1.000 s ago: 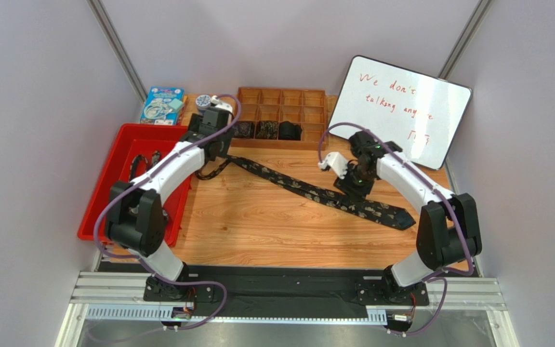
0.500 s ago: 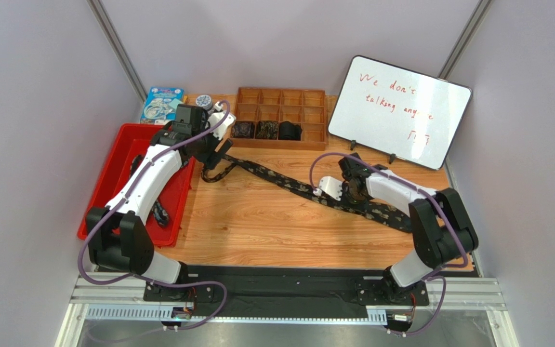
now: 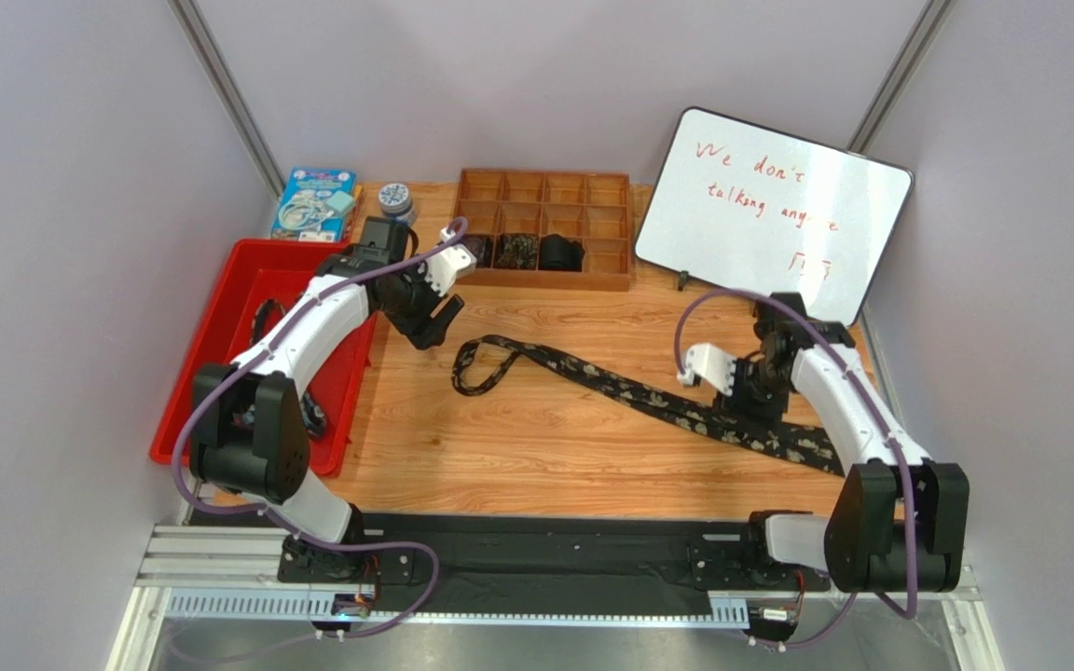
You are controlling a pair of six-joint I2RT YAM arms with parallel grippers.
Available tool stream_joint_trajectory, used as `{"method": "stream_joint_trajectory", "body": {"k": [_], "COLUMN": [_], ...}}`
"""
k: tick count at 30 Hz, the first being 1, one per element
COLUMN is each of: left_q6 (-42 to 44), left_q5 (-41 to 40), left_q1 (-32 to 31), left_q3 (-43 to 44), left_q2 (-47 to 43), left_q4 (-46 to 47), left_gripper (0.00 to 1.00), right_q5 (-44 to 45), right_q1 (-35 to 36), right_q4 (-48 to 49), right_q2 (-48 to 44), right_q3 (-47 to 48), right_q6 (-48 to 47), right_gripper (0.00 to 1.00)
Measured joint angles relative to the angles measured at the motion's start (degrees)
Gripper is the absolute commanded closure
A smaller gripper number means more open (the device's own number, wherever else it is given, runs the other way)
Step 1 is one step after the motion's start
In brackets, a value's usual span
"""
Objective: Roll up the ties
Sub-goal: Flatten out the tie at the center of the board.
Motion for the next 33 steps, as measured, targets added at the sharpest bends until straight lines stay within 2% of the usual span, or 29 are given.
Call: {"method": "stream_joint_trajectory", "body": {"k": [4,8,12,17,27,33], "left_q6": [-2.12,-6.4,-11.5,-17.05,-27.06,-30.91], "left_q5": [2.89,3.61,2.6,1.73,1.16,0.46], "left_q1": [-0.22,-0.35,-0.35,-0.35,0.59,2.19], "left_q3": [-0.31,-0.31,-0.28,-0.24,-0.17,-0.22], "left_q2": [3.63,7.54,11.21,13.22,14.67,14.62], "left_q4": [0.59,2.38,3.61,4.11,4.57,4.7], "left_gripper": [0.32,0.38,0.43,0.4,0.32,0.31], "right_q5": [-8.46,-14.08,-13.99,-10.43,-5.81,-4.09], "right_q1": [3.78,14.08,25.51,35.3,44.87,47.1], "right_q4": [-1.03,6.25,18.93,31.82,42.97,44.35], "right_q2": [0.2,2.23,8.92,20.5,33.14,38.73], "right_q3": [11.47,15.52,15.69,20.0,32.52,34.67], "right_q6": [8.22,20.85,32.59,42.49,47.23,46.51], "right_gripper": [0.47,0.48,0.55,0.59,0.53,0.56]}}
